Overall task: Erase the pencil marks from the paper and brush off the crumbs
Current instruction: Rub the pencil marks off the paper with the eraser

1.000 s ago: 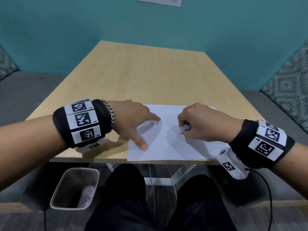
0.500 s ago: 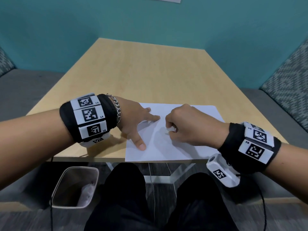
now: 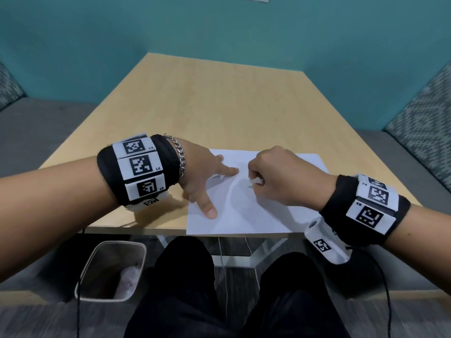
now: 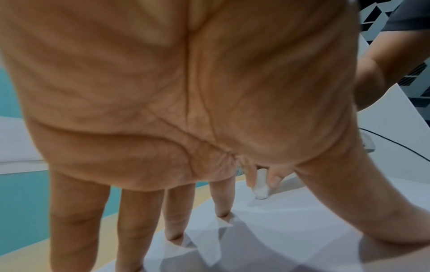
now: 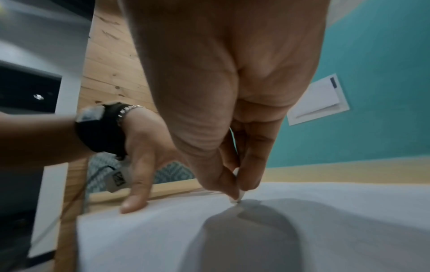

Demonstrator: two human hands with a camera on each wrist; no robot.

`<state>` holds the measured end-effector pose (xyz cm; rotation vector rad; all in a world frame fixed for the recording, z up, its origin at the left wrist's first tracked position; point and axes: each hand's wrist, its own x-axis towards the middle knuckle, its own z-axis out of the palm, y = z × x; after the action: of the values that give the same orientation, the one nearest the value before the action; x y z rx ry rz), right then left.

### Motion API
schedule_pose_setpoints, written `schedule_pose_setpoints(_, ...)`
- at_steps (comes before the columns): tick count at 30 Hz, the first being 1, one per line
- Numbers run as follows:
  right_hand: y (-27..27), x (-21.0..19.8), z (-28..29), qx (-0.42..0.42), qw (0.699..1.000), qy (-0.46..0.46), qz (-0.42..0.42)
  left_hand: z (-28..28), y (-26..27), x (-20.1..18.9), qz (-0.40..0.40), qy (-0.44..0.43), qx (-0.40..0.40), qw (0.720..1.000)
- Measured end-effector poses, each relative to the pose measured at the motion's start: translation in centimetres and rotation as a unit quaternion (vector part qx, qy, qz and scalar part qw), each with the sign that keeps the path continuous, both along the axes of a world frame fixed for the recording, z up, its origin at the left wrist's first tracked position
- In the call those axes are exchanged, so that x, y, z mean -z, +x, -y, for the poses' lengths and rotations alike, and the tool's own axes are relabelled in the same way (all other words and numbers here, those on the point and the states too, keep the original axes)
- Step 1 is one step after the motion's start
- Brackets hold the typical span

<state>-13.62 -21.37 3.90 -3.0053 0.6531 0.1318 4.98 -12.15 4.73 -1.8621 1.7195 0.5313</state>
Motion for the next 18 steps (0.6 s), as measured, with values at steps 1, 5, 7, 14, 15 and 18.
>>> schedule_pose_setpoints(1,0.0,0.1,-0.5,-0.02,1.0,0.003,-0.003,0.0,0.0,0.0,-0.001,0.0,-0.001,1.0)
schedule_pose_setpoints(5,0.1,-0.3,-0.9,-0.019,0.999,0.011,-0.024,0.0,-0.1,-0.1,-0.001,-0.001,-0.002,1.0)
schedule_pose_setpoints(7,0.1,-0.5,0.1,0.013,1.0,0.0,-0.015,0.0,-0.1,-0.1,0.0,-0.002,-0.004,1.0)
schedule_pose_setpoints(14,-0.3,-0.3,-1.4,-0.042,0.999,0.002,-0.034,-0.1,-0.2,-0.1,-0.004,-0.007,-0.005,1.0)
schedule_pose_setpoints(15,-0.1,-0.4,-0.8,-0.029,0.999,-0.006,-0.029,-0.1,-0.1,-0.1,-0.005,-0.007,-0.005,1.0)
schedule_pose_setpoints(18,-0.1,-0.4,0.2,-0.014,1.0,-0.017,-0.005,-0.2,-0.1,-0.1,-0.007,-0.005,-0.01,1.0)
